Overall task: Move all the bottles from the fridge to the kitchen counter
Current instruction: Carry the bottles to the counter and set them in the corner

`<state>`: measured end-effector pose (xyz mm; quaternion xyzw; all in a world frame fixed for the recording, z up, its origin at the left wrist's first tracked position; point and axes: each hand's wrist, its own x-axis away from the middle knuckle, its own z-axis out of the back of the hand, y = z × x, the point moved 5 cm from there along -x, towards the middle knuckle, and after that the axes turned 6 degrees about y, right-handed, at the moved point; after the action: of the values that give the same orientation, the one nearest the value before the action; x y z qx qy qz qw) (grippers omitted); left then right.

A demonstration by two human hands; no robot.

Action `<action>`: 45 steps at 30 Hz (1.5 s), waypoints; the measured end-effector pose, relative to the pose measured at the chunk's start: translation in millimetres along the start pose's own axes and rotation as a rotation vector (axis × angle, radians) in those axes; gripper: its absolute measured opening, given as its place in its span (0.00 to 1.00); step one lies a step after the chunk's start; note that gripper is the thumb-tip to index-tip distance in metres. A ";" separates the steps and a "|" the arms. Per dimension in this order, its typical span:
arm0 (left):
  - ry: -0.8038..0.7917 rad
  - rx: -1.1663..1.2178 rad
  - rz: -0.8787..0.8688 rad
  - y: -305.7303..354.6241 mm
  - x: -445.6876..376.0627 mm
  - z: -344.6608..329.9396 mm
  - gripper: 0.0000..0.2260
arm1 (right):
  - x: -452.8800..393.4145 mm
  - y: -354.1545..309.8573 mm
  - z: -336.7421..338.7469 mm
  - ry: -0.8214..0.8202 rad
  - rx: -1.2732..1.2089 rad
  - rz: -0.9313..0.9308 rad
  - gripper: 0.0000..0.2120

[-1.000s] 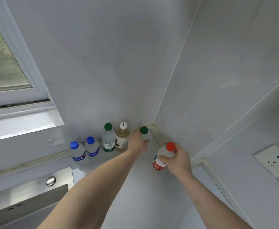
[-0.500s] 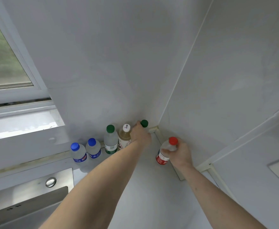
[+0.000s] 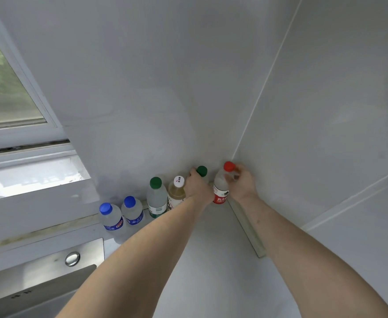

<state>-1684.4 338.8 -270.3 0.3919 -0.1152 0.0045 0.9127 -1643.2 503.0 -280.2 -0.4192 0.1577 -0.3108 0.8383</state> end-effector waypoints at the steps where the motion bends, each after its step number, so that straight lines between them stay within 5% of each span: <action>1: 0.006 0.001 0.001 0.7 0.4 0.1 0.28 | -5.1 -2.7 -0.4 0.020 -0.013 -0.004 0.12; 3: 0.013 0.004 0.001 2.7 2.1 0.4 0.27 | -11.2 -7.8 -1.8 0.011 -0.007 -0.010 0.12; 9: 0.015 0.021 -0.044 11.8 3.5 8.4 0.29 | -2.3 -29.1 -9.4 -0.197 0.186 0.162 0.38; 13: 0.017 0.041 -0.089 17.8 4.3 15.3 0.28 | 2.3 -38.7 -4.9 -0.210 0.316 0.317 0.38; 18: 0.012 0.022 -0.089 21.8 8.9 17.4 0.18 | 2.6 -38.0 5.2 -0.135 0.268 0.294 0.17; 21: 0.000 0.021 -0.084 23.1 9.1 17.8 0.17 | 3.1 -36.5 6.5 -0.101 0.213 0.278 0.13; 26: -0.018 0.016 -0.080 24.0 11.3 19.0 0.17 | 3.5 -31.9 -1.1 -0.135 0.225 0.274 0.15; 35: -0.094 -0.006 -0.128 28.2 28.6 32.1 0.31 | 8.2 -23.6 7.5 -0.263 0.172 0.110 0.37; 39: -0.075 0.009 -0.237 25.8 62.3 48.0 0.32 | 59.9 -37.9 29.3 -0.191 0.170 0.188 0.29; 45: -0.239 -0.004 -0.441 -8.0 147.6 87.6 0.29 | 168.2 -26.9 53.0 -0.186 0.173 0.103 0.38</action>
<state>-1558.0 258.4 -186.1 0.4036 -0.1342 -0.2413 0.8723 -1498.5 412.8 -227.6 -0.3639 0.0731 -0.2397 0.8971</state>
